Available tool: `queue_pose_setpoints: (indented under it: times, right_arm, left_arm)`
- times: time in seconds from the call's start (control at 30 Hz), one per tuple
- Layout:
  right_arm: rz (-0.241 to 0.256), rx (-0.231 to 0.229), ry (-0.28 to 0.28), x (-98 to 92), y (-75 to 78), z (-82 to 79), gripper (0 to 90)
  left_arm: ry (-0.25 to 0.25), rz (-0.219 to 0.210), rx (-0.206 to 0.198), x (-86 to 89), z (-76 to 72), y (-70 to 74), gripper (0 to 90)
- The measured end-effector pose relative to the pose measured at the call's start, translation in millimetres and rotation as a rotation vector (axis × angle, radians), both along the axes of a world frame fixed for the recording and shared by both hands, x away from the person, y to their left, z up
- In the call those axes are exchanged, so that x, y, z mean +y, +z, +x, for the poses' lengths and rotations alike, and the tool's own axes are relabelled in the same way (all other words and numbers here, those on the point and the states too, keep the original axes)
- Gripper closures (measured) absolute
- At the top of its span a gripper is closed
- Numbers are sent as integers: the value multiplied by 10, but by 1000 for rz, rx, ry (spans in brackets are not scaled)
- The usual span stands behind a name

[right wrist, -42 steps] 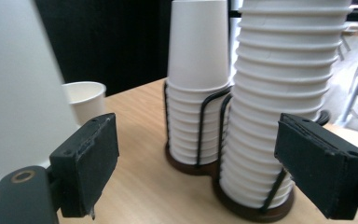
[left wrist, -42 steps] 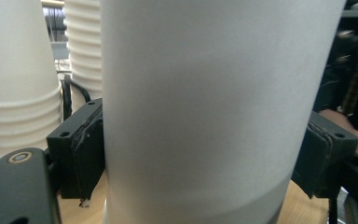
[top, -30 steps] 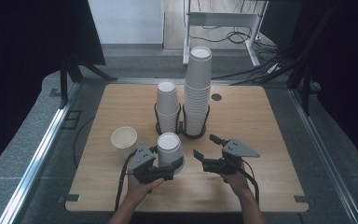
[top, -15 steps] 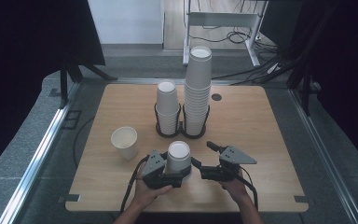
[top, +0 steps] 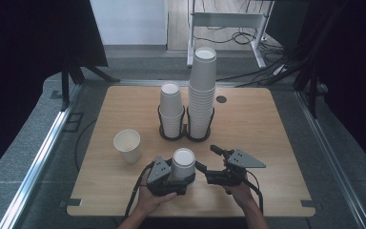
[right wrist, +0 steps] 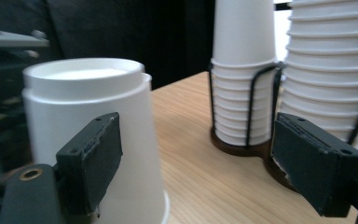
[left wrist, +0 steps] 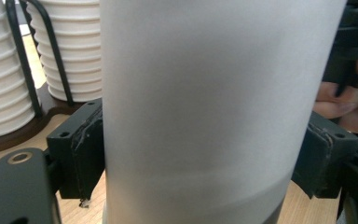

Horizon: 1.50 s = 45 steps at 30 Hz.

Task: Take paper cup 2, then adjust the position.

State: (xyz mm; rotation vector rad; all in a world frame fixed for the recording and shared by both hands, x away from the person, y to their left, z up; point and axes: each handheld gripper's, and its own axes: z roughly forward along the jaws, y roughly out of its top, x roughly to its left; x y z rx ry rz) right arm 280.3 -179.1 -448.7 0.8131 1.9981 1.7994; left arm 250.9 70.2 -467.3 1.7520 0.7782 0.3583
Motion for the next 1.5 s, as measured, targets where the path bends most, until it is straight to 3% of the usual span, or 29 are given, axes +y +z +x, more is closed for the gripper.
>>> queue_pose_setpoints:
  times: [0.4,0.87,0.97,1.03,1.17,1.27,1.3,1.5]
  right_arm:
    - [18,10,83,131,16,-59,148]
    - [-21,51,163,345,-59,-96,135]
    - [-24,58,168,369,-81,-97,157]
    - [-30,70,172,386,-102,-90,223]
    - [-26,79,171,394,-105,-76,235]
    - [6,95,171,375,-106,-56,240]
    - [63,112,177,335,-103,-38,242]
    - [136,127,194,273,-110,-13,243]
  left_arm:
    - [13,53,9,8,21,-45,166]
    - [-12,160,-37,-198,-68,-107,166]
    - [-22,181,-51,-240,-96,-111,166]
    - [-19,201,-61,-265,-115,-110,165]
    - [-15,187,-55,-252,-100,-117,153]
    - [-13,198,-31,-244,-70,-102,102]
    - [-26,207,-17,-238,-57,-104,74]
    - [-43,208,6,-237,-29,-137,83]
